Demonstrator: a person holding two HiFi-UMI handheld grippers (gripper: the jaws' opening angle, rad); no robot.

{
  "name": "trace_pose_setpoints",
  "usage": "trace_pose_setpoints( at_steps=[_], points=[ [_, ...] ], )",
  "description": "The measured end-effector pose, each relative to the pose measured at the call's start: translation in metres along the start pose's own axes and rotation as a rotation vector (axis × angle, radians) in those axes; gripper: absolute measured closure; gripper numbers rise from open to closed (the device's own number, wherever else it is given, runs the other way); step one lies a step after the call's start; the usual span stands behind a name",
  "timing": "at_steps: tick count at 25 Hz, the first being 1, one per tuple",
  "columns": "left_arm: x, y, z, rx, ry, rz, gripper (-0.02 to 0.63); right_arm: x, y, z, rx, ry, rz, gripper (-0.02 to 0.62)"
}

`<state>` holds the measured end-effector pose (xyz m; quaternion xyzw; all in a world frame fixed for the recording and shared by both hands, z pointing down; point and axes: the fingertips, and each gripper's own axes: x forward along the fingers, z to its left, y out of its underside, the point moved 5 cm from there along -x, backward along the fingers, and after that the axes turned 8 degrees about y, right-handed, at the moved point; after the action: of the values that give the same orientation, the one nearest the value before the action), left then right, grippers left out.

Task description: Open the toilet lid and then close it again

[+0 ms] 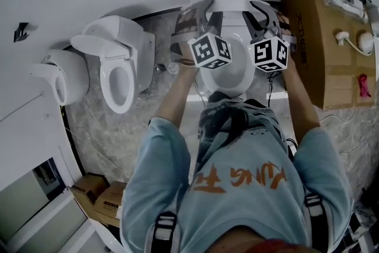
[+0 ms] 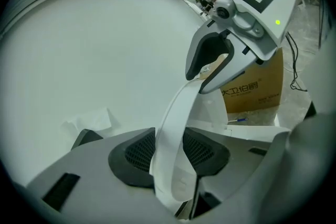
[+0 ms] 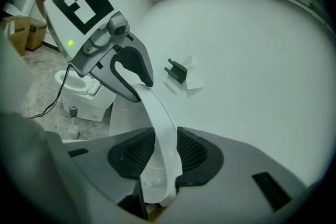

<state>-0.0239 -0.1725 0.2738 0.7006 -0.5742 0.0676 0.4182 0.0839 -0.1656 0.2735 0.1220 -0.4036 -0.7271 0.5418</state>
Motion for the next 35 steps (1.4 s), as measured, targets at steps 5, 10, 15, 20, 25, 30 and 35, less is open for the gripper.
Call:
trace_pose_setpoints(
  at_steps=[5, 10, 15, 20, 25, 30, 35],
  points=[
    [0.029, -0.004, 0.034, -0.033, -0.016, -0.010, 0.431, 0.034, -0.003, -0.019, 0.044, 0.044, 0.014, 0.491],
    [0.058, -0.006, 0.066, -0.076, -0.012, -0.031, 0.439, 0.070, -0.004, -0.040, 0.108, 0.082, 0.038, 0.500],
    [0.091, -0.004, 0.094, -0.130, -0.042, -0.075, 0.454, 0.107, -0.001, -0.057, 0.142, 0.130, 0.060, 0.506],
    [0.121, -0.001, 0.122, -0.153, -0.045, -0.080, 0.477, 0.145, -0.001, -0.073, 0.146, 0.161, 0.077, 0.514],
    [0.147, 0.003, 0.141, -0.149, -0.038, -0.082, 0.492, 0.173, 0.004, -0.084, 0.167, 0.162, 0.089, 0.517],
    [0.170, 0.005, 0.159, -0.144, -0.028, -0.068, 0.502, 0.200, 0.007, -0.094, 0.131, 0.162, 0.109, 0.525],
    [0.182, 0.007, 0.165, -0.087, -0.028, -0.029, 0.515, 0.212, 0.010, -0.098, 0.137, 0.161, 0.115, 0.526]
  ],
)
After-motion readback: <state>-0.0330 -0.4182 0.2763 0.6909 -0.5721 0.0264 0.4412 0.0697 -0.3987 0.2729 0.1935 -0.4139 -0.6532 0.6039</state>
